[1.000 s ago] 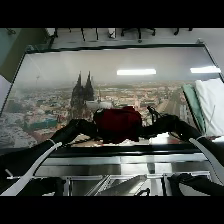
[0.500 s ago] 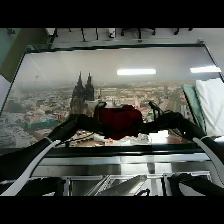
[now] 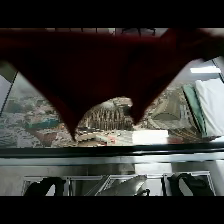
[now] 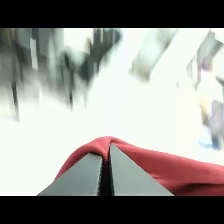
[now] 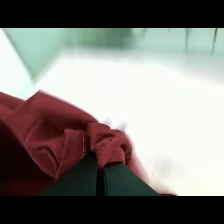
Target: Fold the shirts.
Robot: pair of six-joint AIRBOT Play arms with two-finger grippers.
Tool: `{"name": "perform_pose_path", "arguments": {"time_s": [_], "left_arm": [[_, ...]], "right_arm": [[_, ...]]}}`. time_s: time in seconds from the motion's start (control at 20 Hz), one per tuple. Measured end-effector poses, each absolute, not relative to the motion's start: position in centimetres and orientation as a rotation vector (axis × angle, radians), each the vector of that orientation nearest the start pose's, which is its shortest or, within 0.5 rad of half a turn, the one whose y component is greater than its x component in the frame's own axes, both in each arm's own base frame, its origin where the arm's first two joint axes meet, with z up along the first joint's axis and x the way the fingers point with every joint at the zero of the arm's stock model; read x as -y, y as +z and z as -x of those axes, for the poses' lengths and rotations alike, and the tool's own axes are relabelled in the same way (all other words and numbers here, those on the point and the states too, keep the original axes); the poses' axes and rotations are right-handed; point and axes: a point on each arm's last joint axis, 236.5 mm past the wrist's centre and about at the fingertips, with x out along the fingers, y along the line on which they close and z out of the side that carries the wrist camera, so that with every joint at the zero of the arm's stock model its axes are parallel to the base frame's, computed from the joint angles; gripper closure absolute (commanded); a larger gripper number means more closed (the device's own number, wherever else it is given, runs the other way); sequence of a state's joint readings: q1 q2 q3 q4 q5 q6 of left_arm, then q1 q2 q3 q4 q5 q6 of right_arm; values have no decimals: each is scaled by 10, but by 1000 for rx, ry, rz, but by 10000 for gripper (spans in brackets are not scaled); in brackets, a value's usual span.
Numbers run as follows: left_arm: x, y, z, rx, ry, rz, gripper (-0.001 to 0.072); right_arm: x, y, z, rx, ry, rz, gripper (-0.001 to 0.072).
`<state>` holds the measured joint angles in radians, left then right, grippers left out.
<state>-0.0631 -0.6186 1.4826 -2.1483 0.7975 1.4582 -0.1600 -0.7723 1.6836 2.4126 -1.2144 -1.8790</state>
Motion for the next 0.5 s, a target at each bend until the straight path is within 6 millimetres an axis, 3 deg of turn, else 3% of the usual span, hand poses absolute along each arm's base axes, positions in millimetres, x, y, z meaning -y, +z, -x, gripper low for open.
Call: {"name": "perform_pose_path", "arguments": {"time_s": [0.1, 0.15, 0.25, 0.4, 0.5], "left_arm": [[87, 529, -212, 165, -436, 459, 691], [81, 543, -199, 208, -408, 437, 691], [74, 556, -193, 222, -363, 403, 691], [72, 550, -225, 141, -354, 394, 691], [77, 528, -269, 31, -385, 395, 692]], "right_arm": [[-127, 504, -224, -4, 595, -56, 694], [-128, 519, -213, 44, 587, -35, 694], [-129, 531, -204, 75, 585, -14, 694], [-131, 521, -223, 23, 615, -37, 694], [-137, 498, -254, -68, 665, -83, 694]]}}
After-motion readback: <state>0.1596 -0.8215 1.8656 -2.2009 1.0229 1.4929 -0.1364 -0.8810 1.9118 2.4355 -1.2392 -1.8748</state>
